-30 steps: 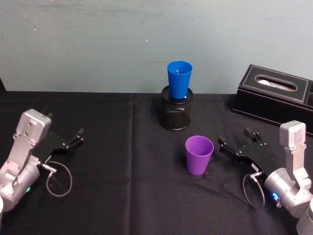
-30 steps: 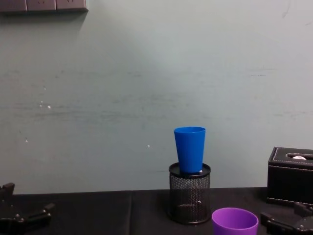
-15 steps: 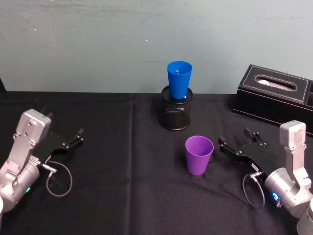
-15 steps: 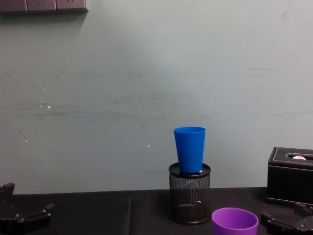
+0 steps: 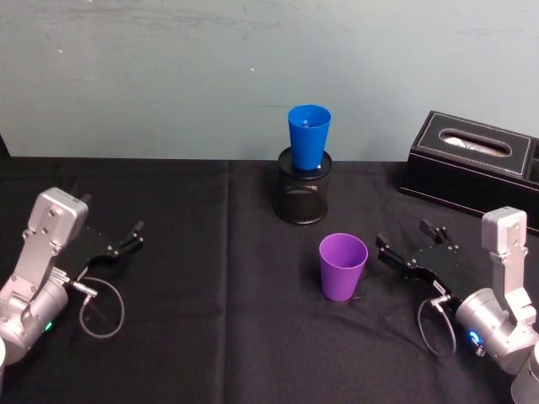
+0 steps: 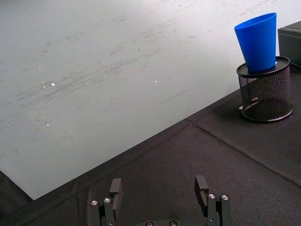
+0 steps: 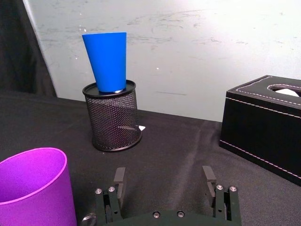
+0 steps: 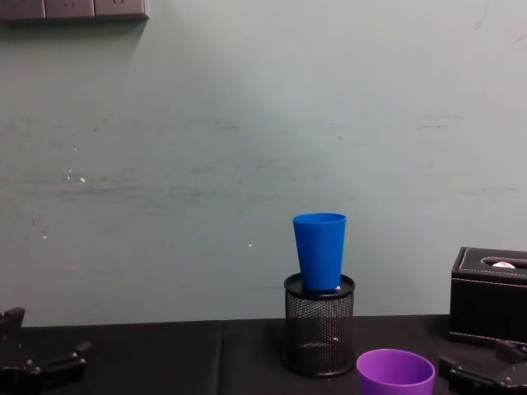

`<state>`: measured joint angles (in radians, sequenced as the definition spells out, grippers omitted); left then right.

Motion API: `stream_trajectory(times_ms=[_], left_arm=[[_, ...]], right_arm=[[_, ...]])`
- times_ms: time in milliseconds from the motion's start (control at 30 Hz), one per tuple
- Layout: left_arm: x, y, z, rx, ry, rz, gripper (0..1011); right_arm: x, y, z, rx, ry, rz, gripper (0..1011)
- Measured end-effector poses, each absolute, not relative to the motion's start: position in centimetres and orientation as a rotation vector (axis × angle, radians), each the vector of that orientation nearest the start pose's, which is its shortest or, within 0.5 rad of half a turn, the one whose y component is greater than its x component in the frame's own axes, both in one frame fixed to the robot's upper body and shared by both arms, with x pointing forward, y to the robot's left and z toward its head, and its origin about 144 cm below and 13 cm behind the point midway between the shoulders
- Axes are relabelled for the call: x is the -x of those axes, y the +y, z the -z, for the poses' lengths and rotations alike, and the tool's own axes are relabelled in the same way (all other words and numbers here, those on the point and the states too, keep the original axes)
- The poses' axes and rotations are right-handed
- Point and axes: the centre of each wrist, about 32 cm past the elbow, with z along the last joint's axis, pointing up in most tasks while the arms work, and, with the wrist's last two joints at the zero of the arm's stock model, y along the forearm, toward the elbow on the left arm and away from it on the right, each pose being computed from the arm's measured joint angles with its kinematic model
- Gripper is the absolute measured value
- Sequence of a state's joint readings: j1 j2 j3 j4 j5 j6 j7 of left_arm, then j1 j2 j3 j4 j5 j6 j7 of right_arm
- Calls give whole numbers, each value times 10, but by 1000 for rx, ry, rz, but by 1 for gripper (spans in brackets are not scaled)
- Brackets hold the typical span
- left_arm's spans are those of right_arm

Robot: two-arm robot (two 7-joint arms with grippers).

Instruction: Pick up one cup with a gripper and tap it against the other cup.

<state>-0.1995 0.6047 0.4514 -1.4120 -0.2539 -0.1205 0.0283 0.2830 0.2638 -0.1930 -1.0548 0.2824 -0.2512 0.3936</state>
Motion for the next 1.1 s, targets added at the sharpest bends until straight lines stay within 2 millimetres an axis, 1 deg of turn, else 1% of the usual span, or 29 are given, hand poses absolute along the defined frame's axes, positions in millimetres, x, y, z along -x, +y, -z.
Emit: stream_trajectory(times_ms=[1100], left_arm=[[-489,310,-1140,-304,-285,-1248,1011]], right_arm=[[-524,-294,-1086,35,-8,1135,1003]])
